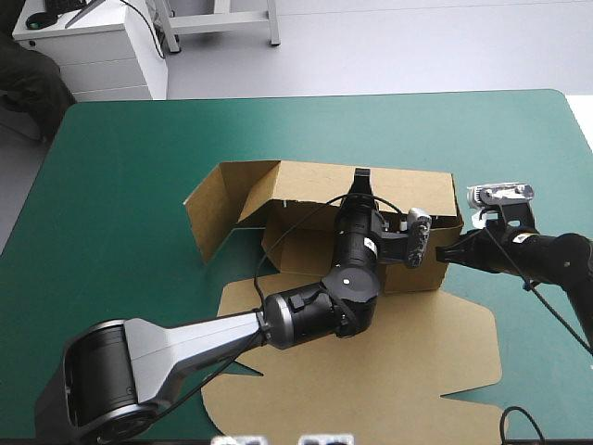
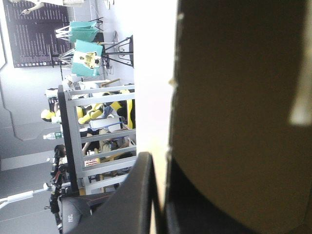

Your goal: Fold the box

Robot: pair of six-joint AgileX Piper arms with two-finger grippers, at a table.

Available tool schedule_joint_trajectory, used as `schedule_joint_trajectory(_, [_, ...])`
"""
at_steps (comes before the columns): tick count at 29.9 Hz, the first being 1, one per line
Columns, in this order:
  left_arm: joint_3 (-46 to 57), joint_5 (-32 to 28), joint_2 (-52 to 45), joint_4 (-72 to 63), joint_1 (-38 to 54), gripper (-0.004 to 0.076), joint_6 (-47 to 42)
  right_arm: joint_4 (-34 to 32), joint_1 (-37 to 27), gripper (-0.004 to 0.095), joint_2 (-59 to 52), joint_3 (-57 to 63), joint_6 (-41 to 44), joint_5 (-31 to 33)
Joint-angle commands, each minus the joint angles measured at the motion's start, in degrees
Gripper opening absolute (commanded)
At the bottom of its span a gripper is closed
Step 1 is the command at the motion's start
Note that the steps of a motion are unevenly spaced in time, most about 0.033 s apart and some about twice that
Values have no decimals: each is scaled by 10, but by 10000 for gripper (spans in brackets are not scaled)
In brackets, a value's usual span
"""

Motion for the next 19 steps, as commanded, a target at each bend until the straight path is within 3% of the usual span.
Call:
schedule_joint_trajectory(1, [-11,-19,-7,-10,-3,-8,-8,20,1,-19,-14,-14,-28,-25])
schedule_joint_trajectory(7, [-11,-18,-3,-11,-3,-8,-8,-24,1,31,-14,-15,-53,-9])
schedule_joint_trajectory(14, [-11,-16,-3,7,-3,-8,-8,-47,1,407,-14,-16,-90,3])
schedule_joint_trajectory(19, [-11,-5,-3,20,-3,-8,-8,-34,1,455,-14,-16,-151,31])
